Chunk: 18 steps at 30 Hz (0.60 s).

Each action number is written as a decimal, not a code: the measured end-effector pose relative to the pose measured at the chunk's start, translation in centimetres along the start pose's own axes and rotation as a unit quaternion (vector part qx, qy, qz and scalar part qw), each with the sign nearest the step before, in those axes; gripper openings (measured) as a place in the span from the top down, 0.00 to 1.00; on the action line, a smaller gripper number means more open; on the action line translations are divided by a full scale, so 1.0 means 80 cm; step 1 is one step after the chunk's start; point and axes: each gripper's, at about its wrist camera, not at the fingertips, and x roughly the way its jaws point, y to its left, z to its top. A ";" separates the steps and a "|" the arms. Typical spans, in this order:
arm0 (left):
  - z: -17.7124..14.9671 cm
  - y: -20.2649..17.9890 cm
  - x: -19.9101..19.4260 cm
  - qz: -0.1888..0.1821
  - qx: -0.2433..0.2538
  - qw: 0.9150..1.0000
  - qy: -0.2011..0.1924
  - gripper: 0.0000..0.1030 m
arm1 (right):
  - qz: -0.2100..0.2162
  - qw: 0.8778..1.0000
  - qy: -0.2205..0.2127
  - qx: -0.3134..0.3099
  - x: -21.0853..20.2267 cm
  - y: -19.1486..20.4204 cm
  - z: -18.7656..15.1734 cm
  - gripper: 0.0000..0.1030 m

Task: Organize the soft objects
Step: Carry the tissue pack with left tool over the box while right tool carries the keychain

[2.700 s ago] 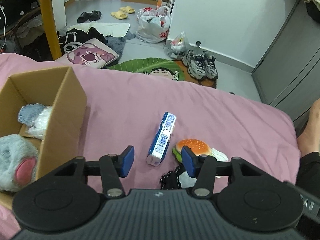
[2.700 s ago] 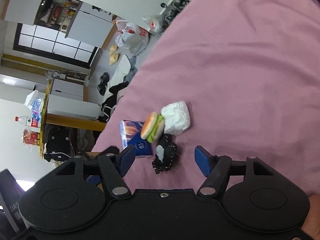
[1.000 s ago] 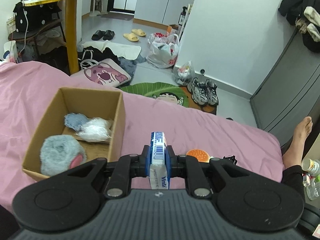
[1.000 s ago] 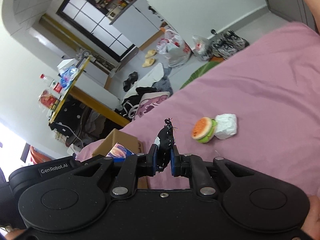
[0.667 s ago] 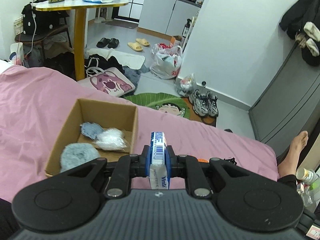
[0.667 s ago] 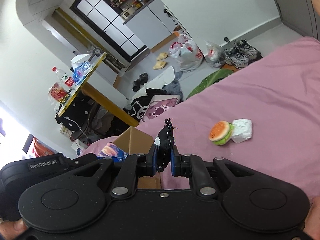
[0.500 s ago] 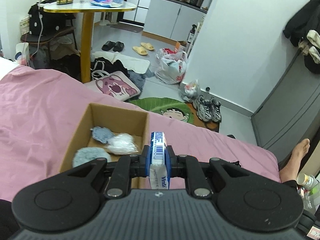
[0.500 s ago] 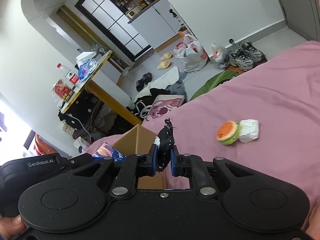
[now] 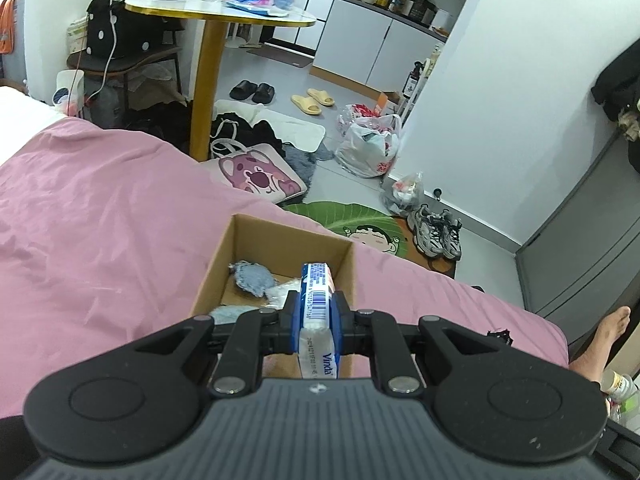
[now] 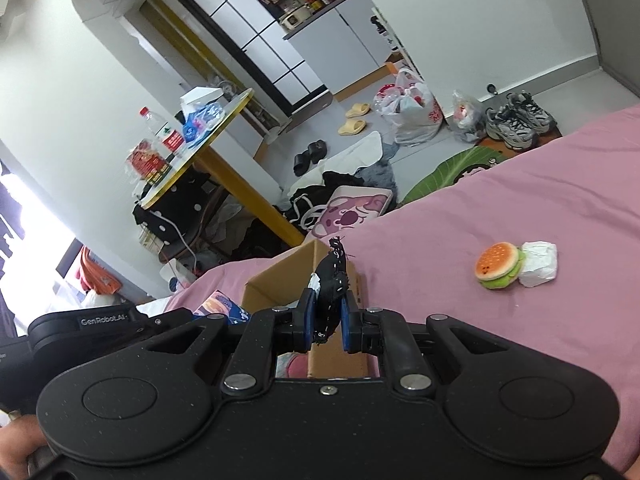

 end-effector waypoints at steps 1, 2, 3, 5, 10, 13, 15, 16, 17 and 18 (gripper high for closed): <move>0.001 0.004 0.002 0.000 -0.003 1.000 0.001 0.85 | 0.001 1.000 0.001 -0.001 0.002 0.002 -0.001 0.87; 0.000 0.007 0.003 0.000 -0.005 1.000 0.002 0.85 | 0.001 1.000 0.002 -0.002 0.003 0.004 -0.001 0.87; 0.000 0.010 0.005 0.000 -0.007 1.000 0.003 0.85 | 0.003 1.000 0.003 -0.003 0.004 0.006 -0.002 0.87; 0.000 0.017 0.010 -0.001 -0.012 1.000 0.006 0.85 | 0.004 1.000 0.006 -0.007 0.008 0.011 -0.004 0.87; -0.001 0.030 0.026 -0.007 -0.022 1.000 0.019 0.85 | 0.007 1.000 0.016 -0.008 0.017 0.021 -0.007 0.87; -0.003 0.035 0.035 -0.010 -0.028 0.999 0.027 0.85 | 0.003 1.000 0.020 -0.016 0.023 0.028 -0.008 0.87; -0.007 0.037 0.043 -0.015 -0.032 0.999 0.035 0.85 | -0.001 0.999 0.025 -0.020 0.029 0.032 -0.010 0.87; -0.008 0.038 0.048 -0.018 -0.034 0.998 0.041 0.85 | -0.001 0.999 0.027 -0.021 0.032 0.033 -0.011 0.87; -0.009 0.040 0.052 -0.020 -0.036 0.998 0.045 0.86 | -0.003 0.999 0.030 -0.022 0.036 0.034 -0.012 0.87; -0.011 0.042 0.057 -0.021 -0.039 0.998 0.051 0.85 | -0.007 0.999 0.033 -0.023 0.039 0.036 -0.013 0.87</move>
